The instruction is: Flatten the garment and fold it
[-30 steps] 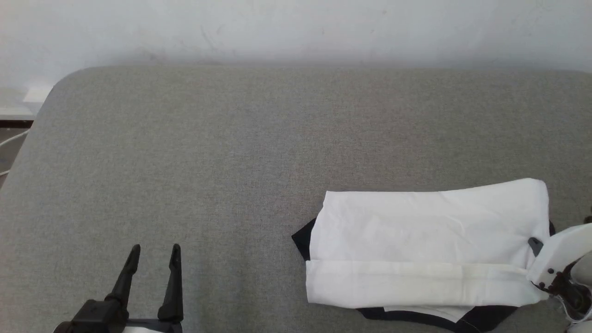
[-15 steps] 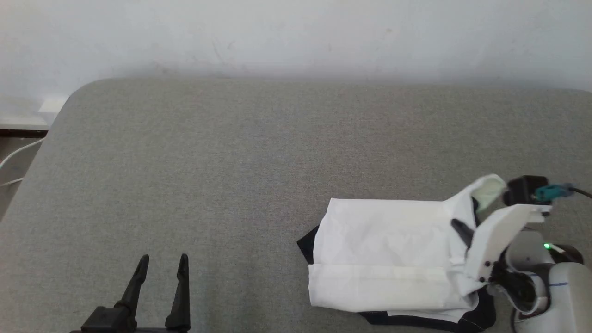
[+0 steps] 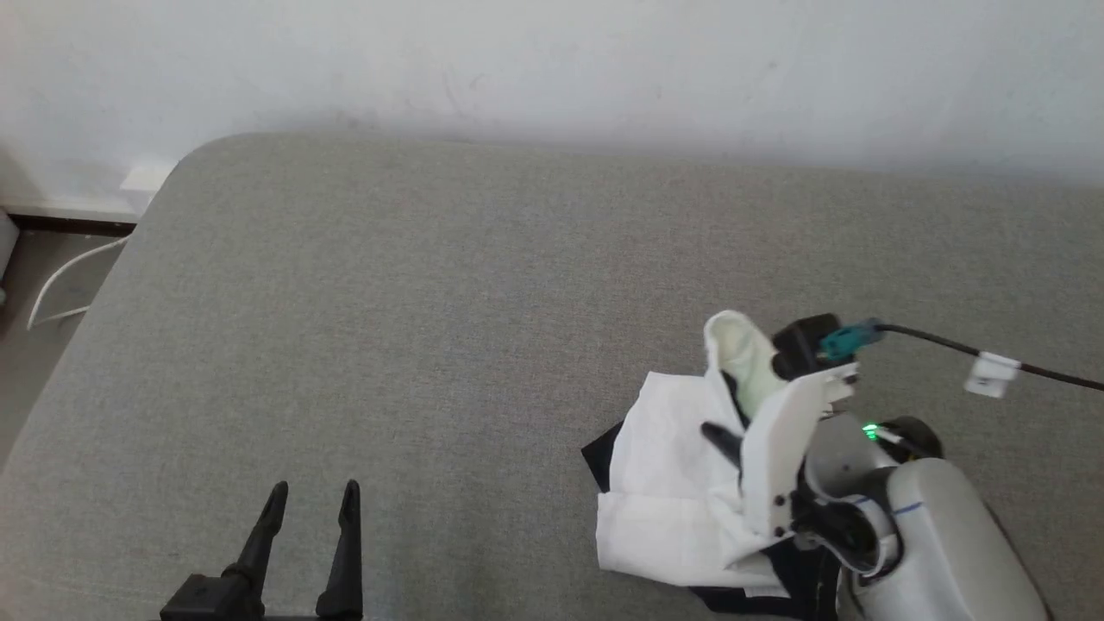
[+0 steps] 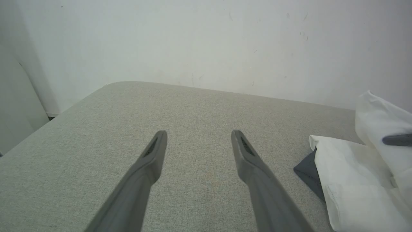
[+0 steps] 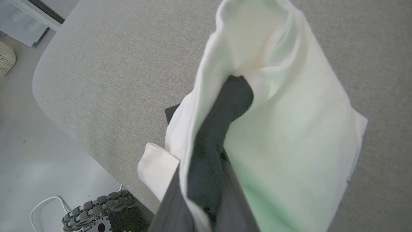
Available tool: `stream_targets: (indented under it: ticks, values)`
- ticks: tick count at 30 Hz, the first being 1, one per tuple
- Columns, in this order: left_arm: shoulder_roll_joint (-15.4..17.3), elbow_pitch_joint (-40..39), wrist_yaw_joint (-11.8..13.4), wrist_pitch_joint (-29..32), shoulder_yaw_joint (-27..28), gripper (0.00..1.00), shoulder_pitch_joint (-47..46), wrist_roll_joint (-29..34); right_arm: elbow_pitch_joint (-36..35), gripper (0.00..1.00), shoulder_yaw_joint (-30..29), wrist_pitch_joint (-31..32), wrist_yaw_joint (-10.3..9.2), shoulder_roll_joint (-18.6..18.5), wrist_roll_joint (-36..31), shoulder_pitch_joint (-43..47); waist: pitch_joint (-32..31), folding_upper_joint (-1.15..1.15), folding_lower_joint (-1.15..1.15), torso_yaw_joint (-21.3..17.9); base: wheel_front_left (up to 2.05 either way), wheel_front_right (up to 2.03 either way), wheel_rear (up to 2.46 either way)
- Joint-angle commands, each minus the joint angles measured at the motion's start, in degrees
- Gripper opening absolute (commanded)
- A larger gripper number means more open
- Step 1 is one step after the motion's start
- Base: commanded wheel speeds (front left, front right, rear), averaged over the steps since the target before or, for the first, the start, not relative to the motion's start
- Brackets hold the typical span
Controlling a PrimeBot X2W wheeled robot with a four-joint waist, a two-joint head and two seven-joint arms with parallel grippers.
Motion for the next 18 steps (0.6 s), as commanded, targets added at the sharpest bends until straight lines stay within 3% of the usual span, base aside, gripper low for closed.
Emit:
stream_targets:
  ticks: [1, 18]
  values:
    - [-0.3, 0.3, -0.4, -0.3, 0.1, 1.00, 0.2, 0.1, 1.5, 0.00, 1.4, -0.4, -0.04, 0.2, 0.6, -1.2, 0.0, 0.00, 0.00, 0.3, 0.00, 0.00, 0.00]
    - [-1.6, 2.2, -2.0, -0.3, -0.5, 1.00, -2.3, 0.8, 28.9, 0.00, 12.0, -11.2, -0.04, 0.2, 5.8, -10.7, 1.7, 0.00, 0.00, 3.5, 0.00, 0.00, 0.00]
